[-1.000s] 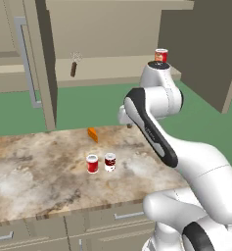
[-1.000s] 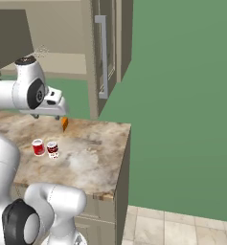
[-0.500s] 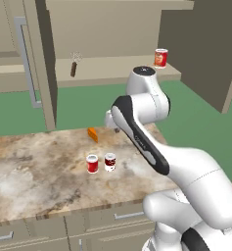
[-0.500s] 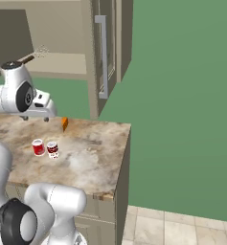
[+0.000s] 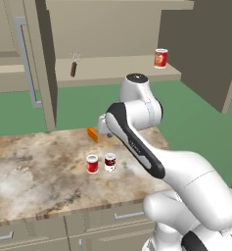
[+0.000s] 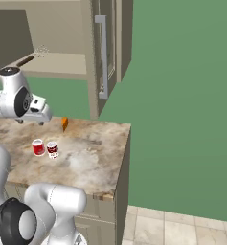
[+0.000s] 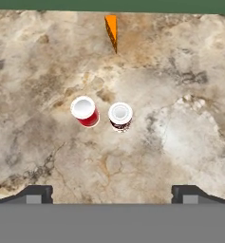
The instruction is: Pick the cans from the counter and place them in their designated side in the cabinet.
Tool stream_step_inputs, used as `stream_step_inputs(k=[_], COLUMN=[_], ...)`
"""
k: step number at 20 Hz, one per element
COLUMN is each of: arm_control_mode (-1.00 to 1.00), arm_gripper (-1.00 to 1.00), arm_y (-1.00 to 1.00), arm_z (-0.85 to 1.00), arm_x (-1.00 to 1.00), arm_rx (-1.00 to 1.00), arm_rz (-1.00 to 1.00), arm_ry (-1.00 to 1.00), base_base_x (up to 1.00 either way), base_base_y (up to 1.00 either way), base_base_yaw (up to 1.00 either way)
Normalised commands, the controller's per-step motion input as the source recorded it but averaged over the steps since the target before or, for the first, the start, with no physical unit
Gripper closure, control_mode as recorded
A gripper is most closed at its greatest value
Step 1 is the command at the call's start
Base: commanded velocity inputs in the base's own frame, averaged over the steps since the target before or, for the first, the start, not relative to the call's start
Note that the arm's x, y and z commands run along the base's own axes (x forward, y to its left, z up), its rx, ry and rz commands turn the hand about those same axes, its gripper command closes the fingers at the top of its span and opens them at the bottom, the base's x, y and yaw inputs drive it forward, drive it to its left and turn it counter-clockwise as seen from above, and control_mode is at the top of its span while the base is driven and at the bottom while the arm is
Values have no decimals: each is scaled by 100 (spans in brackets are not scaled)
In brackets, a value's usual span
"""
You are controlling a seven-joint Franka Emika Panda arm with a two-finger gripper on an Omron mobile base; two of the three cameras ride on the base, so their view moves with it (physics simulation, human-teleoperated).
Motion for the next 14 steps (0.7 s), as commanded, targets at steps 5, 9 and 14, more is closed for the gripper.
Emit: stream_step_inputs(k=[5, 9, 14], arm_control_mode=[-100, -100, -100], arm_gripper=[-100, -100, -100], arm_y=[5, -2, -1], arm_z=[-12, -10, -13], arm_x=[0, 0, 8], arm_rx=[0, 0, 0], arm_rz=[0, 0, 3], arm_ry=[0, 0, 0], base_base_x=[0, 0, 0], base_base_y=[0, 0, 0], base_base_yaw=[0, 0, 0])
